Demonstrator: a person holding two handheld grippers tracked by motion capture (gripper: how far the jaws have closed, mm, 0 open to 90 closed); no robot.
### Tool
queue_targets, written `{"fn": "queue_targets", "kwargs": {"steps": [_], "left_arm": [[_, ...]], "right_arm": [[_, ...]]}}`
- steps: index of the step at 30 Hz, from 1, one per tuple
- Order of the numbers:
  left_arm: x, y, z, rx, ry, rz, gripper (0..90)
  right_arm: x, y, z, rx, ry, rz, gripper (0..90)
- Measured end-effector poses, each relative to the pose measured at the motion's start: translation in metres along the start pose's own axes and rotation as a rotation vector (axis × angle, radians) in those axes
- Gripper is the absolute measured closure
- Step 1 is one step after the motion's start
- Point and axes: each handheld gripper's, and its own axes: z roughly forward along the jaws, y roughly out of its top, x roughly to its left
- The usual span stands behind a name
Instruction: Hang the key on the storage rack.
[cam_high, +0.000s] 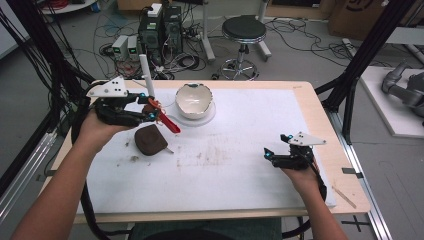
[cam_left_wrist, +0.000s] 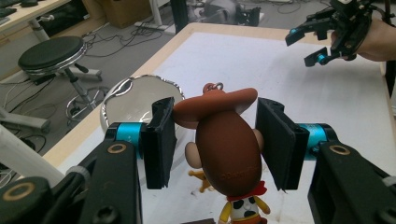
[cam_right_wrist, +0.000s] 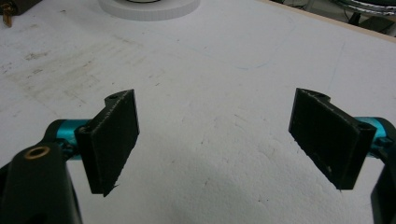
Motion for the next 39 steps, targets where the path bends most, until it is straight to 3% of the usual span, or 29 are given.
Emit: {"fn": "queue_targets", "kwargs": {"steps": [15, 28, 39], "left_arm": [[0.025, 0.01, -0.002, 0.007, -0.006, -0.029, 48.8], [0.056, 0.015, -0.015, 0.003, 0.079, -0.068, 48.8], [0.073, 0.013, -0.02, 0.009, 0.141, -0.097, 48.8]], "right_arm": [[0.0, 0.0, 0.001, 0.003, -0.004, -0.004, 16.1], [-0.001, 0.0, 0.001, 0.005, -0.007, 0.008, 16.1], [-0.001, 0.0, 0.002, 0.007, -0.007, 0.007, 16.1]]}}
